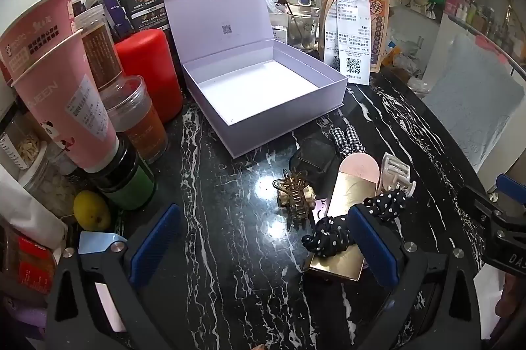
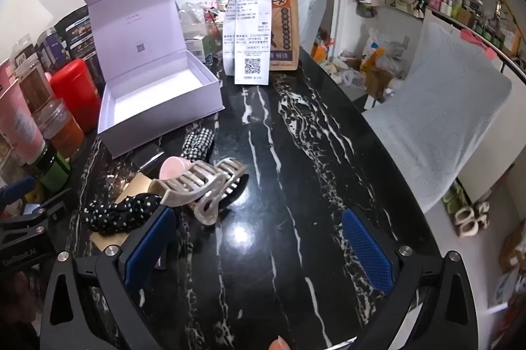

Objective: Organize rigid objects

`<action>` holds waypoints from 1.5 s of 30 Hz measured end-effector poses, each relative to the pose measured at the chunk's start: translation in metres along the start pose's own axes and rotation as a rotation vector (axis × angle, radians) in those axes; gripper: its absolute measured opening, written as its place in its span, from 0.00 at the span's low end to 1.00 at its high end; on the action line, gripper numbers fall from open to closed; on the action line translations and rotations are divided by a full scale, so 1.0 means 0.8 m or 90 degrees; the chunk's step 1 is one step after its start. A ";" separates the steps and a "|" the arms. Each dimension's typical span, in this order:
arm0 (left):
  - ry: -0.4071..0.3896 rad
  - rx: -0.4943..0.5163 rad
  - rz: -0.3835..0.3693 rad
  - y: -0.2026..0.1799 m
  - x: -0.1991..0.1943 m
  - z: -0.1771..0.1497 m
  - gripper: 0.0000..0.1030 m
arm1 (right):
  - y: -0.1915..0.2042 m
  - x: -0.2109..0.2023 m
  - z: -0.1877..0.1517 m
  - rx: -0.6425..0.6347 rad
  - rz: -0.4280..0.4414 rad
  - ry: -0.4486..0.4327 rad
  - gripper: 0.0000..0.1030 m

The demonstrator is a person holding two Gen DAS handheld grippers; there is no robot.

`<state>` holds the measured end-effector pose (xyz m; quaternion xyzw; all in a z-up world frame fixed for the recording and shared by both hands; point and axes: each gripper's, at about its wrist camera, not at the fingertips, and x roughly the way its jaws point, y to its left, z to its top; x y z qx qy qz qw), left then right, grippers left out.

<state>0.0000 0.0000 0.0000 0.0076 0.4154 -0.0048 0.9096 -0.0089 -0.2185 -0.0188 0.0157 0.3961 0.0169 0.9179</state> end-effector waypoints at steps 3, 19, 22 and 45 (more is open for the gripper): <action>0.001 0.000 -0.001 0.000 0.000 0.000 1.00 | 0.000 0.000 0.000 0.002 0.003 0.005 1.00; 0.000 0.008 -0.010 0.000 -0.003 -0.001 1.00 | 0.003 0.002 0.002 -0.006 -0.003 -0.004 1.00; 0.000 0.006 -0.009 -0.001 -0.005 -0.001 1.00 | 0.002 0.002 0.002 -0.006 -0.002 -0.006 1.00; 0.006 -0.001 -0.009 0.005 -0.002 0.000 1.00 | 0.006 0.004 0.005 -0.020 0.002 -0.004 1.00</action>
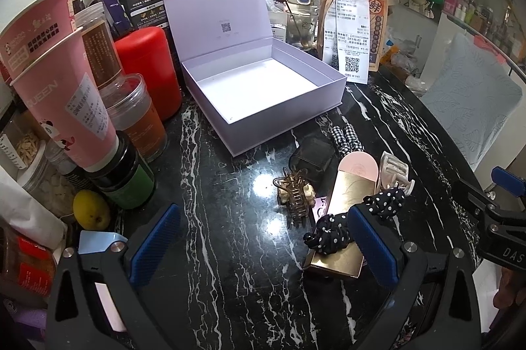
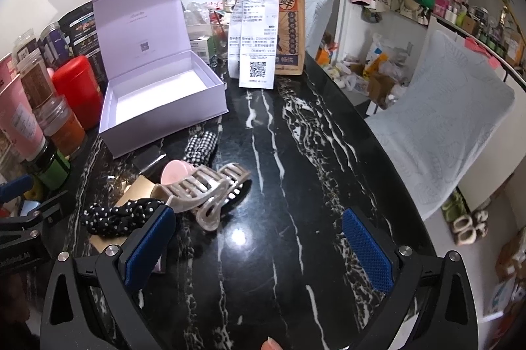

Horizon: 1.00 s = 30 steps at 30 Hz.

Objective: Organize rigid objects

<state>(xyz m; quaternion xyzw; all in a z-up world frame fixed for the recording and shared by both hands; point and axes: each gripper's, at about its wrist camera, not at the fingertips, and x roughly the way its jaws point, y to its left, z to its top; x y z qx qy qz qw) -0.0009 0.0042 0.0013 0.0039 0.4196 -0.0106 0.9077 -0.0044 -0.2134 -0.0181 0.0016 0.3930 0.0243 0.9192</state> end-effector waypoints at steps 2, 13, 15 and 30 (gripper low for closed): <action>-0.001 -0.002 0.002 0.001 -0.001 -0.001 1.00 | 0.001 0.000 0.001 -0.002 0.000 -0.001 1.00; -0.003 -0.004 0.000 0.003 -0.005 -0.002 1.00 | 0.006 -0.002 0.001 -0.012 0.007 -0.003 1.00; -0.003 -0.005 -0.001 0.003 -0.006 -0.002 1.00 | 0.005 -0.001 0.001 -0.009 0.007 -0.002 1.00; -0.006 -0.005 -0.012 0.002 -0.011 0.000 1.00 | -0.001 -0.002 0.002 -0.001 -0.005 -0.007 1.00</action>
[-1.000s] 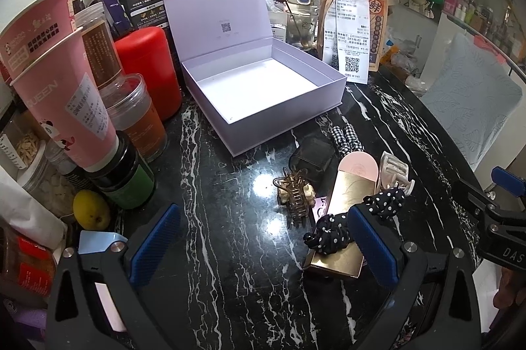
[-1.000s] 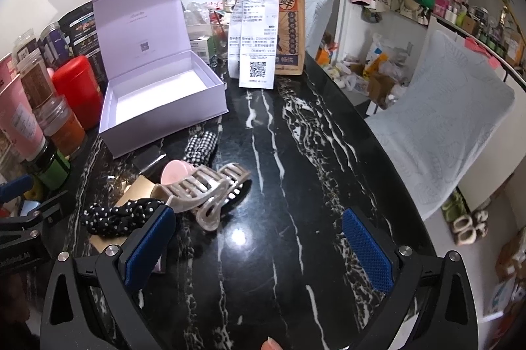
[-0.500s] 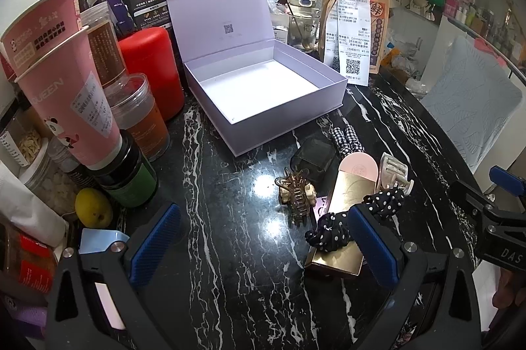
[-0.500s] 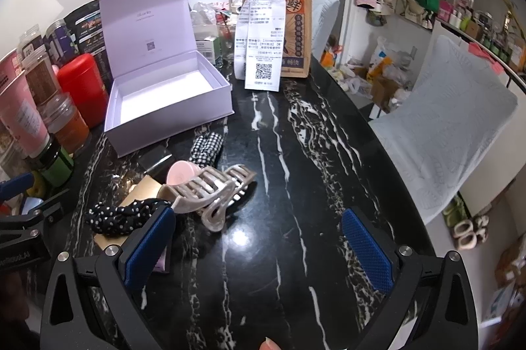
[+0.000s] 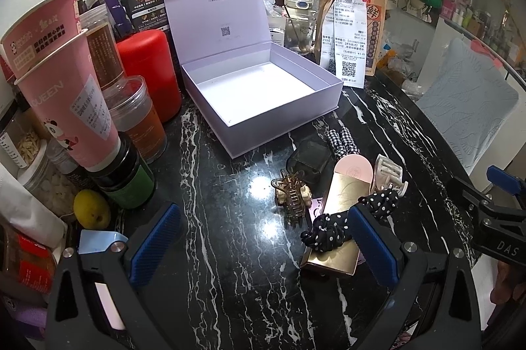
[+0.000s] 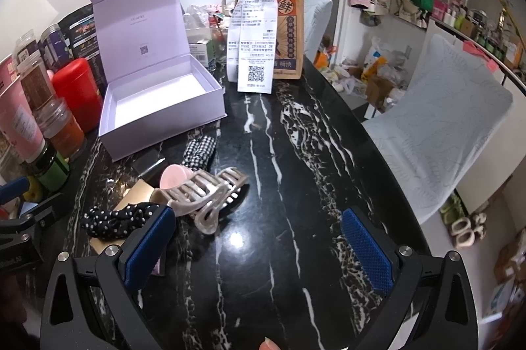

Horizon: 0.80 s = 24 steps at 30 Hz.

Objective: Organize rigid objects

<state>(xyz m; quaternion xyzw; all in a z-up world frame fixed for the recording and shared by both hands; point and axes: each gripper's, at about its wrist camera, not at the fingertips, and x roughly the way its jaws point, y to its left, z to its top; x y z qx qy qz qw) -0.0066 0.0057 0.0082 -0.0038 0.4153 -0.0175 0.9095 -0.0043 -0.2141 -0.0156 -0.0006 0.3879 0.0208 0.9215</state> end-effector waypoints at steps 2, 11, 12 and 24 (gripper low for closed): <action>0.002 -0.001 0.000 0.000 0.000 0.000 1.00 | 0.000 0.001 0.000 0.001 0.001 0.002 1.00; 0.009 0.002 0.000 -0.001 0.006 -0.002 1.00 | -0.004 0.012 -0.006 0.007 0.009 0.020 1.00; 0.010 0.002 0.000 -0.001 0.007 -0.003 1.00 | -0.005 0.013 -0.006 0.007 0.010 0.021 1.00; 0.033 0.010 -0.014 0.000 0.018 -0.016 1.00 | -0.003 0.027 -0.016 0.000 0.033 0.038 1.00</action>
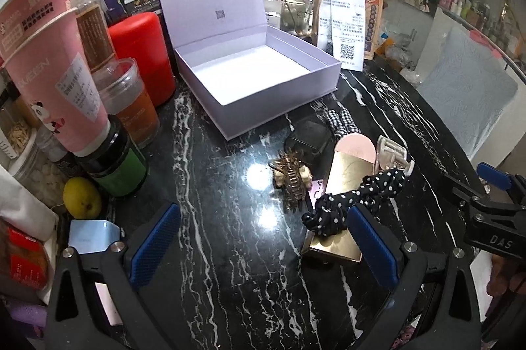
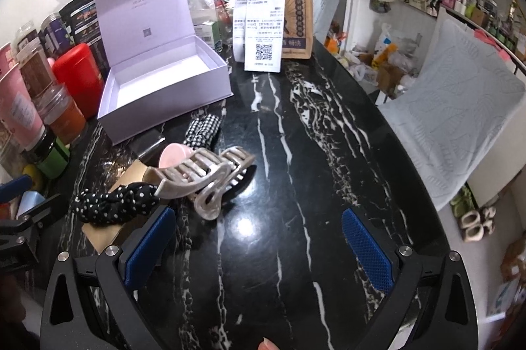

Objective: Organize rigid objects
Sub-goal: 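Grasp the black polka-dot scrunchie with the left tool while the right tool grasps the beige claw clip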

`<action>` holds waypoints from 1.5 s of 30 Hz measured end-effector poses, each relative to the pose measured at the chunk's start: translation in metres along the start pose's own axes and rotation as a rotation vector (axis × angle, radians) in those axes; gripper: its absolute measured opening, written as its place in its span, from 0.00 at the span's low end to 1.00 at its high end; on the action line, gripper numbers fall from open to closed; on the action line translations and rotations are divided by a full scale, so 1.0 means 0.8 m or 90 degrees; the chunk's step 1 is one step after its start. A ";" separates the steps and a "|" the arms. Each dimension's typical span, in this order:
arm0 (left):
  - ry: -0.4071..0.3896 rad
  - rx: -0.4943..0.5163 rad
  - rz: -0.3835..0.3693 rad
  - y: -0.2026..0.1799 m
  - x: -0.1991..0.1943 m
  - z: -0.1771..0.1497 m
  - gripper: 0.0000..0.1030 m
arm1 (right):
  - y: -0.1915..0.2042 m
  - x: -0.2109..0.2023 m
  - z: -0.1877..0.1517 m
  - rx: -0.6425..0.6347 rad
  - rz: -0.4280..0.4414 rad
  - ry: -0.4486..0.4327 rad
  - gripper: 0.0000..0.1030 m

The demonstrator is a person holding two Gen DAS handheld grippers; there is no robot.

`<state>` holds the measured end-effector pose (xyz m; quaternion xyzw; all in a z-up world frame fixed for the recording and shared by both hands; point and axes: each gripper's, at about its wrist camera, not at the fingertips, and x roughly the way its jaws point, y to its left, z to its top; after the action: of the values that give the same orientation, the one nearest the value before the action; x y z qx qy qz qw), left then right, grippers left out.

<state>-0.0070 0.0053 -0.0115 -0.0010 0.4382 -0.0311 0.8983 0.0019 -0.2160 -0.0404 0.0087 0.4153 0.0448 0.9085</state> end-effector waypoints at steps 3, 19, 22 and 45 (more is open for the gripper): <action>0.000 0.008 -0.022 -0.003 0.002 0.000 1.00 | -0.002 0.008 -0.003 0.004 0.005 0.010 1.00; 0.023 0.089 -0.116 -0.054 0.034 0.011 0.76 | -0.023 0.047 -0.005 0.019 0.038 0.044 1.00; 0.030 0.105 -0.146 -0.061 0.037 0.012 0.68 | -0.023 0.055 -0.003 0.013 0.048 0.047 1.00; 0.061 0.087 -0.228 -0.053 0.051 0.023 0.15 | -0.013 0.106 0.004 0.006 0.123 0.098 1.00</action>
<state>0.0304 -0.0396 -0.0311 -0.0164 0.4701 -0.2203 0.8545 0.0598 -0.2189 -0.1027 0.0497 0.4816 0.1305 0.8652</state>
